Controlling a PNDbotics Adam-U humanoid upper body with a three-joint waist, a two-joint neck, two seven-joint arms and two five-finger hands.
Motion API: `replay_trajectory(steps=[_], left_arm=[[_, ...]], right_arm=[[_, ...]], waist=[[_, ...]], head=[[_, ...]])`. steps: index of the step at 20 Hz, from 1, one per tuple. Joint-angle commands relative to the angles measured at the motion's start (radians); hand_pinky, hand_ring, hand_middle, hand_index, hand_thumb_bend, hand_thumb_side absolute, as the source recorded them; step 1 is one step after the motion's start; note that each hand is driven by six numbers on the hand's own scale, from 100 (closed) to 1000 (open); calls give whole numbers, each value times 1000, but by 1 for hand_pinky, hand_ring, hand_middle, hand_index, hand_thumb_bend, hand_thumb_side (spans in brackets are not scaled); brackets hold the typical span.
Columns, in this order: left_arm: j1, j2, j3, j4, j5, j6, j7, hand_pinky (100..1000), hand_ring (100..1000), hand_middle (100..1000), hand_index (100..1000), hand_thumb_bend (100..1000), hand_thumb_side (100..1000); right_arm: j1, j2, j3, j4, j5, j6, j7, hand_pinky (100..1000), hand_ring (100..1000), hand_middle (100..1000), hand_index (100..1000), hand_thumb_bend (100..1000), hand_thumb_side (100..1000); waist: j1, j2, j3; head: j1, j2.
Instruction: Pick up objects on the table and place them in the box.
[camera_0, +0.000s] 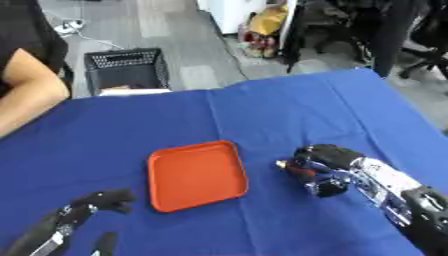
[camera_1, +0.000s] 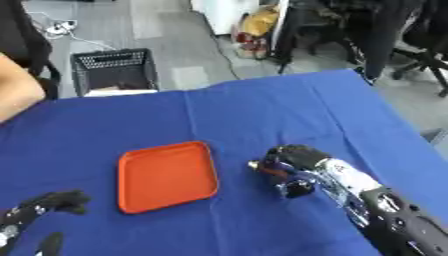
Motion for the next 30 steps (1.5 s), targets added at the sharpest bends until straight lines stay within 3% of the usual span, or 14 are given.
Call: replay_trajectory(steps=[1,14,30], left_arm=[[-5,2,-1,-12,8,-2,-3,897,761,849,1000,100,719],[-6,1,-2,-11,9,-2,-4,897,761,850,1000,100,718],[-5,1,-1,-11,7,-3,-5,897,761,850,1000,100,716]], right_arm=[[12,-28,-2,5,2,1,-8,657,748,752,738,100,120],[13,-27,-7,15,3,4,-45,652,744,739,675,100,105],[15,-27,-18,13,-23,21,-113,635,729,703,533,100,100]], waist=[[2,-9,-3],[1,-9,-2],[2,-8,-3]], head=[[-5,-6],[-4,-6],[-4,-8]])
